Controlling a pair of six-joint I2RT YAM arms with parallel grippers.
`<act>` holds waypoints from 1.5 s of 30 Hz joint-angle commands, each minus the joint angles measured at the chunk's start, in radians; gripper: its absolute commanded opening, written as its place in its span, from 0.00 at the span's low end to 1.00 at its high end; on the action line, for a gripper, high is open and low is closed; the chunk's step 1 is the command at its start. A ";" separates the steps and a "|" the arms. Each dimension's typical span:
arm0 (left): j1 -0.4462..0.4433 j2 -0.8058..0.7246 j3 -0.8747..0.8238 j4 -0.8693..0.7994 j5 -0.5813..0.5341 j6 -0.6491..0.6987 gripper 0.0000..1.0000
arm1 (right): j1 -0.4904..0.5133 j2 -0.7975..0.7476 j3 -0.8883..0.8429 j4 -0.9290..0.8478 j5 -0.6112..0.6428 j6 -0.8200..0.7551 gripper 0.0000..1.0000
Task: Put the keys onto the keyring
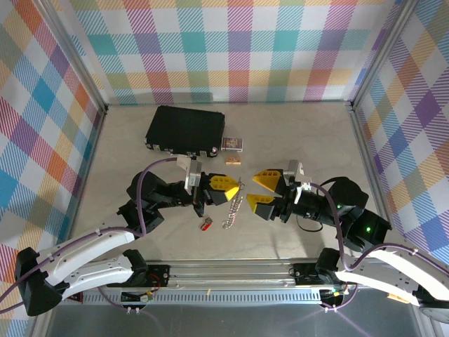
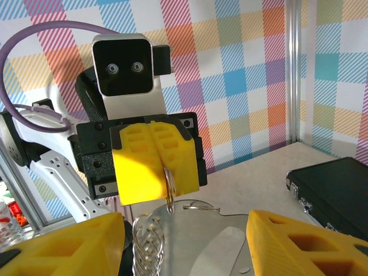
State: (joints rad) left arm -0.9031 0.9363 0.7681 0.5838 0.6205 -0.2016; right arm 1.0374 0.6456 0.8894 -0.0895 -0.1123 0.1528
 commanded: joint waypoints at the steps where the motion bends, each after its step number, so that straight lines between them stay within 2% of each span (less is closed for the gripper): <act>1: -0.004 -0.001 -0.003 0.091 0.024 -0.025 0.00 | 0.000 -0.002 0.006 0.043 -0.009 0.033 0.57; 9: -0.003 0.004 -0.010 0.114 0.027 -0.038 0.00 | -0.002 0.044 0.028 0.054 -0.077 0.041 0.48; 27: -0.003 0.001 -0.022 0.114 0.033 -0.037 0.00 | -0.001 0.088 0.007 0.160 -0.105 0.073 0.31; 30: -0.003 0.001 -0.024 0.114 0.034 -0.037 0.00 | -0.002 0.090 0.005 0.165 -0.107 0.073 0.25; 37: -0.003 -0.002 -0.028 0.111 0.034 -0.035 0.00 | 0.000 0.081 -0.010 0.175 -0.096 0.064 0.00; 45: -0.003 -0.008 -0.023 0.086 0.033 -0.026 0.00 | 0.000 0.078 -0.004 0.145 -0.103 0.040 0.00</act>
State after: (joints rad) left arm -0.9028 0.9413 0.7425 0.6502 0.6312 -0.2317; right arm 1.0348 0.7296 0.8867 0.0299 -0.2031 0.2173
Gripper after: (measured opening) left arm 0.063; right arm 0.056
